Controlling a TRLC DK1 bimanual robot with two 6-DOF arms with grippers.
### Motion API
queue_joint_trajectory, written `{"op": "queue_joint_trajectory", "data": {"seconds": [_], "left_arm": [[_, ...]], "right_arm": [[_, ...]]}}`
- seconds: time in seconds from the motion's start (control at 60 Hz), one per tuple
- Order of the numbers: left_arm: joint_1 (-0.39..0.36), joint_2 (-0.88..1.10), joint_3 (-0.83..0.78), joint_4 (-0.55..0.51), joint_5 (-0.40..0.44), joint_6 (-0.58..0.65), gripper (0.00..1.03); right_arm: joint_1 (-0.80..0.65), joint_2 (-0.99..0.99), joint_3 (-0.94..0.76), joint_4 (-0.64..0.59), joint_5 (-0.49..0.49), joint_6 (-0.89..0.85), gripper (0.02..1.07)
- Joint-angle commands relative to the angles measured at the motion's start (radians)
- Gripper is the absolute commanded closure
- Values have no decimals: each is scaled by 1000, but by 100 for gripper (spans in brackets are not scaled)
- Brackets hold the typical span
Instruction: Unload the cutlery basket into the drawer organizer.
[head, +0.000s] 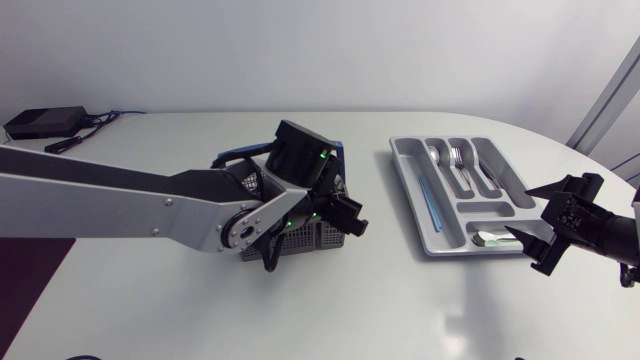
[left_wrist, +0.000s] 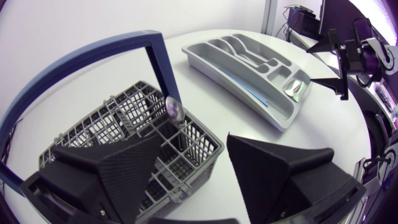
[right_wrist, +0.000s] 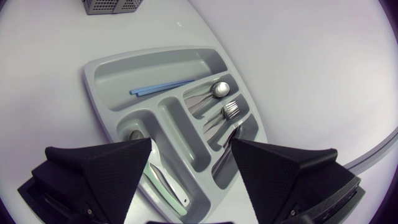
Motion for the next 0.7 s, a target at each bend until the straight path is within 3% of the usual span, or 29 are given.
{"op": "queue_joint_trajectory", "data": {"seconds": [0.0,0.083,0.3,0.4,0.567,0.683], "left_arm": [[5,-5,34,17,-12,-43,46],[0,0,38,49,-30,-42,56],[0,57,67,89,-73,-37,63],[4,81,83,94,-73,-40,70],[4,104,103,86,-74,-42,72],[-1,100,107,78,-76,-46,80]], "right_arm": [[-12,-9,-30,6,-15,-4,14],[-15,-9,-32,5,-16,-10,14],[-17,-5,-32,5,-24,-23,14],[-18,0,-33,6,-27,-27,14],[-30,12,-30,6,-32,-37,14],[-40,20,-24,8,-38,-43,14]]}}
